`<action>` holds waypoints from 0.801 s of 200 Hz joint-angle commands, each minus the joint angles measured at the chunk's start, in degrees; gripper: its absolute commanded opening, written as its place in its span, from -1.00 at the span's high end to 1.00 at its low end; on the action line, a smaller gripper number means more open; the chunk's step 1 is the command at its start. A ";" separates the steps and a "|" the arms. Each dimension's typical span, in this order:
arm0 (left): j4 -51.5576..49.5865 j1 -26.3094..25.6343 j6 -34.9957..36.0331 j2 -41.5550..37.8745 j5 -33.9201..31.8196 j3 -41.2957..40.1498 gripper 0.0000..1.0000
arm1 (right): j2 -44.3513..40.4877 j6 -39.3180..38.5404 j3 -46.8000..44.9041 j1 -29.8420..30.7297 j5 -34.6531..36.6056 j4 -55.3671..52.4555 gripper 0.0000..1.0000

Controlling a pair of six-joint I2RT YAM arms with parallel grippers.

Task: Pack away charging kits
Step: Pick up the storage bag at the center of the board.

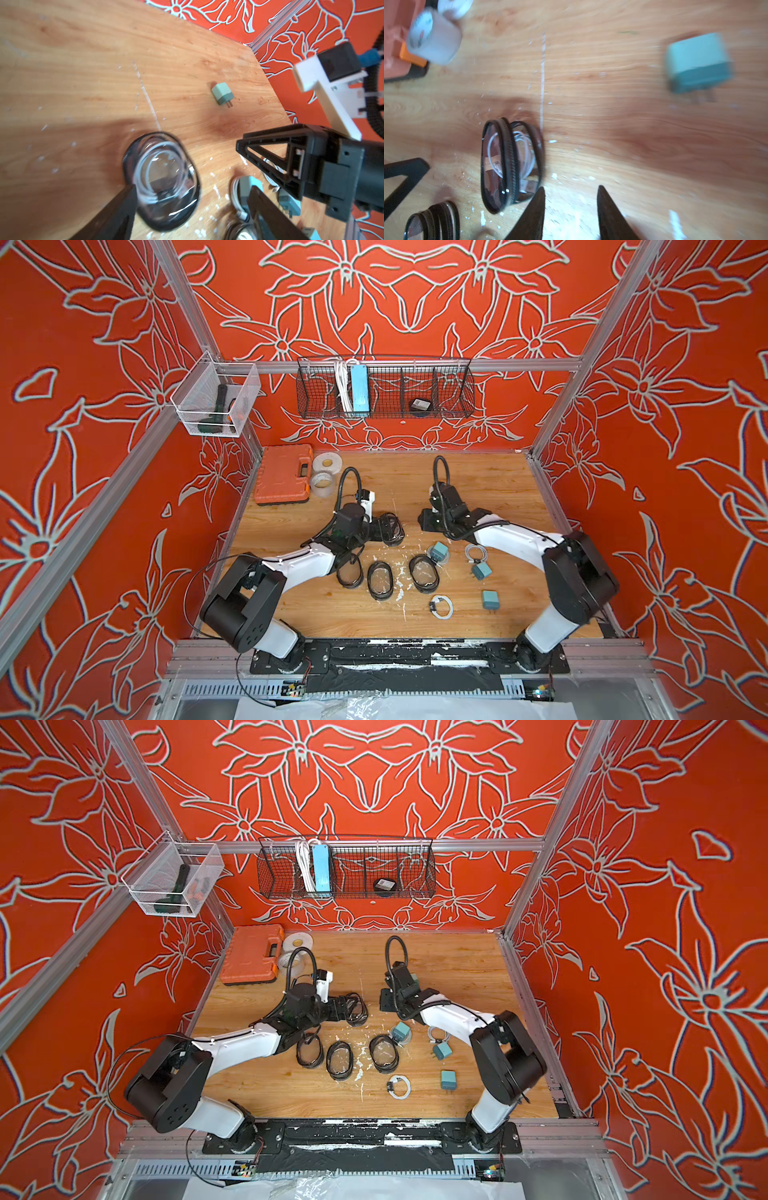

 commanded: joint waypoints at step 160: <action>-43.98 -12.79 -1.16 29.82 -36.67 39.11 -0.17 | -20.31 1.26 -14.24 -7.34 1.42 1.80 -0.03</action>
